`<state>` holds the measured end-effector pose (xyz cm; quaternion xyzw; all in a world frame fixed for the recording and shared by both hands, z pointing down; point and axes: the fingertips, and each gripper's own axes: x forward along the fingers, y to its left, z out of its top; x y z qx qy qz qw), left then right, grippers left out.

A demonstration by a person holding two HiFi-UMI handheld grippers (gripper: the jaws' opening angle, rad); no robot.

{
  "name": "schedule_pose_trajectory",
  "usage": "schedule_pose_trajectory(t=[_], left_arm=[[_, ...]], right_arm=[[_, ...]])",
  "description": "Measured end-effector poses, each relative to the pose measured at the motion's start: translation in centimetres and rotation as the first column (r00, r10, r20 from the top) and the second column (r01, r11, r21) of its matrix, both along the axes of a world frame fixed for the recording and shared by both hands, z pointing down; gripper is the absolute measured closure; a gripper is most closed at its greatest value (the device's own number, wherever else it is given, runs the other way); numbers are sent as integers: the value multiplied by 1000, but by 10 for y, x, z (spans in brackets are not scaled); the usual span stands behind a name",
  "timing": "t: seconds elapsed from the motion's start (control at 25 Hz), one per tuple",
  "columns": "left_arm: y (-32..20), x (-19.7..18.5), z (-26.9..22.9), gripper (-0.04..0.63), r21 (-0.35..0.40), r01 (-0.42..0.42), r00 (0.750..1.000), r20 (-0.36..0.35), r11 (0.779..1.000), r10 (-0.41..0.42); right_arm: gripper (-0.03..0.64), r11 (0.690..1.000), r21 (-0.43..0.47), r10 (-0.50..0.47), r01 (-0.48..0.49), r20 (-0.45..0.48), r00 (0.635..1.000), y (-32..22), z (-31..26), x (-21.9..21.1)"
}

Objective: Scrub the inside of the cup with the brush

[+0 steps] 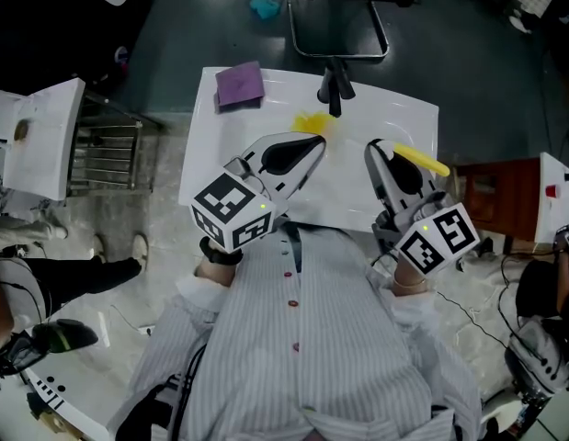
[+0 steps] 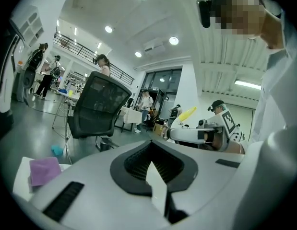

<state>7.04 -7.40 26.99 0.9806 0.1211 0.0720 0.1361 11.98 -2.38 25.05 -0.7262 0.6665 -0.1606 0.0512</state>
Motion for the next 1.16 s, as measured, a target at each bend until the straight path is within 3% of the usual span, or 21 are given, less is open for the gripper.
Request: schedule_pose_trajectory(t=[0.88, 1.16], left_arm=[[3, 5, 4, 586, 17, 22, 1000, -6, 1000, -22], [-1, 2, 0, 586, -1, 48, 998, -36, 999, -48]], right_arm=[[561, 999, -18, -29, 29, 0, 1000, 0, 12, 3], [561, 999, -24, -33, 32, -4, 999, 1, 17, 5]])
